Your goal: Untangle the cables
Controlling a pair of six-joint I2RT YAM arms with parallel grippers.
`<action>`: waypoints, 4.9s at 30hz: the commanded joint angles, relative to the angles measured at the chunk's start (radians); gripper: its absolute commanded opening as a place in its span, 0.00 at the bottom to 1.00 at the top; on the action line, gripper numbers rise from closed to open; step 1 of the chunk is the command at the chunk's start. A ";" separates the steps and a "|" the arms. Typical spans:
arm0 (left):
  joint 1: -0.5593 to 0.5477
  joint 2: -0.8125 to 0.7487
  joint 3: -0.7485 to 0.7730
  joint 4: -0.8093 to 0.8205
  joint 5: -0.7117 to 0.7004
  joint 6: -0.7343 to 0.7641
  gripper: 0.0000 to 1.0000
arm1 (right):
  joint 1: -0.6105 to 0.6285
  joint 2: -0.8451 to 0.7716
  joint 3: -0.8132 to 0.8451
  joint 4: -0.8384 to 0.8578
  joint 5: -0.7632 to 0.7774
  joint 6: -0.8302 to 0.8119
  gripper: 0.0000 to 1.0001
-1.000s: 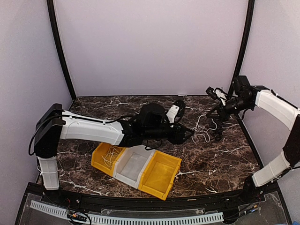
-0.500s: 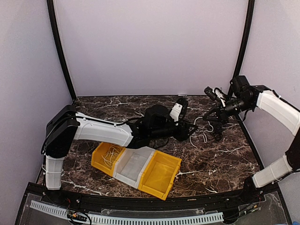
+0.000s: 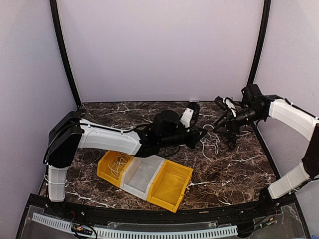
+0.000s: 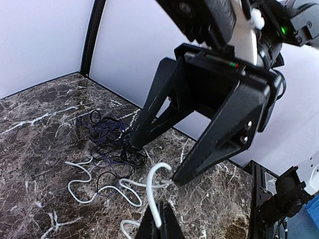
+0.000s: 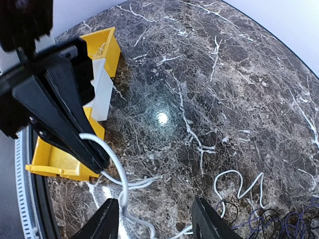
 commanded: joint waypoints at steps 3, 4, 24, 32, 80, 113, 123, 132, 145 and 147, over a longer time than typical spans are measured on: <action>0.002 -0.121 -0.046 0.041 -0.058 -0.044 0.00 | 0.010 0.092 -0.071 0.142 0.003 -0.014 0.54; 0.002 -0.132 -0.053 0.041 -0.058 -0.046 0.00 | 0.011 0.120 -0.072 0.149 -0.002 -0.014 0.55; -0.001 -0.384 -0.060 -0.055 -0.106 -0.015 0.00 | 0.017 0.398 -0.074 0.352 -0.005 0.102 0.16; -0.004 -0.608 0.008 -0.144 -0.188 0.116 0.00 | 0.017 0.472 -0.069 0.343 0.027 0.106 0.14; -0.001 -1.043 -0.121 -0.430 -0.740 0.466 0.00 | -0.001 0.176 -0.037 0.110 0.176 0.047 0.59; -0.001 -1.024 0.000 -0.435 -0.742 0.540 0.00 | -0.001 0.130 -0.264 0.274 0.147 0.050 0.62; -0.001 -1.258 -0.328 -0.529 -0.853 0.283 0.00 | 0.000 0.169 -0.255 0.269 0.137 0.049 0.63; -0.002 -1.281 -0.386 -0.644 -0.855 0.192 0.00 | 0.001 0.181 -0.249 0.258 0.130 0.048 0.64; -0.001 -1.125 -0.594 -0.694 -0.639 -0.033 0.00 | 0.001 0.211 -0.246 0.253 0.126 0.044 0.65; -0.001 -1.125 -0.629 -0.653 -0.628 -0.054 0.00 | 0.001 0.213 -0.248 0.253 0.127 0.044 0.65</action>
